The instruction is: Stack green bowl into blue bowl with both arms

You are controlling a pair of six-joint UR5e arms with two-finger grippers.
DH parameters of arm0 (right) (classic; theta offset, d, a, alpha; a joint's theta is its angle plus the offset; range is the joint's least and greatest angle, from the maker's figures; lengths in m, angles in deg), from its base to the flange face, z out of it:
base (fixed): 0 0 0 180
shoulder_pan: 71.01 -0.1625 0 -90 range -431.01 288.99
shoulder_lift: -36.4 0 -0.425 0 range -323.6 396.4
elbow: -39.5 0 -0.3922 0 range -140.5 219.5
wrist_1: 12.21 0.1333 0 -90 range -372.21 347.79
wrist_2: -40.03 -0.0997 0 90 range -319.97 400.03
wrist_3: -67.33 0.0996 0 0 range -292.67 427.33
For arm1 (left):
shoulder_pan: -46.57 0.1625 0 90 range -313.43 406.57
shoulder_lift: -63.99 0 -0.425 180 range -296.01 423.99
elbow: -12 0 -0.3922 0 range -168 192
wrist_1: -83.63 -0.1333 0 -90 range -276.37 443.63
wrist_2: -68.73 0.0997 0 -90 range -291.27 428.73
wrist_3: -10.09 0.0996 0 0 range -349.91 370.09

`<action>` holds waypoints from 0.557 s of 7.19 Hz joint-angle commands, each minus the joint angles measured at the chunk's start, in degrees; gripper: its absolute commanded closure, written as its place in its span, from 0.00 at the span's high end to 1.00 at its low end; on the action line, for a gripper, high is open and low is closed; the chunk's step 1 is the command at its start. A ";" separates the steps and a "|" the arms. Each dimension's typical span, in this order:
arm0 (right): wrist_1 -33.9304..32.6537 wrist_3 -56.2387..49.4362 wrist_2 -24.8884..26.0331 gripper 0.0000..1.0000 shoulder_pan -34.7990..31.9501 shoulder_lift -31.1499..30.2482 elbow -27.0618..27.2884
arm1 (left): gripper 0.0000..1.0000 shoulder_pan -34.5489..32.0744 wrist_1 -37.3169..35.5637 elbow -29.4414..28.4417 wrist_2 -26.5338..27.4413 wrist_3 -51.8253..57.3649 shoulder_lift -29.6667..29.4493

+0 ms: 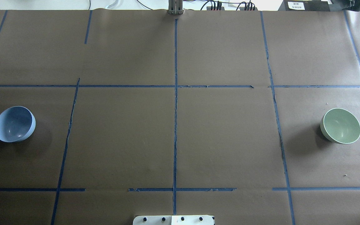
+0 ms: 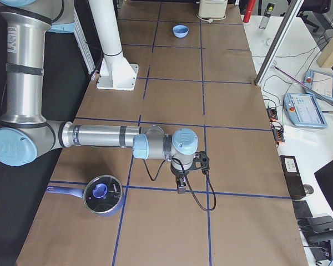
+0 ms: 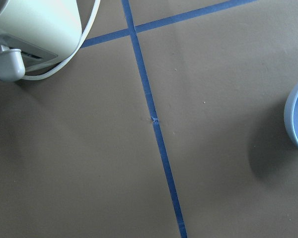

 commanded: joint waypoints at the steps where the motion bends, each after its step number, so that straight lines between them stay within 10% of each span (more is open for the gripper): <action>1: 0.00 0.00 0.00 1.00 0.17 0.09 0.00 | 1.00 -0.05 0.09 0.04 0.31 0.26 0.00; 4: 0.17 0.00 -0.97 1.00 0.70 0.26 0.35 | 1.00 0.39 0.17 0.22 0.23 0.00 -0.87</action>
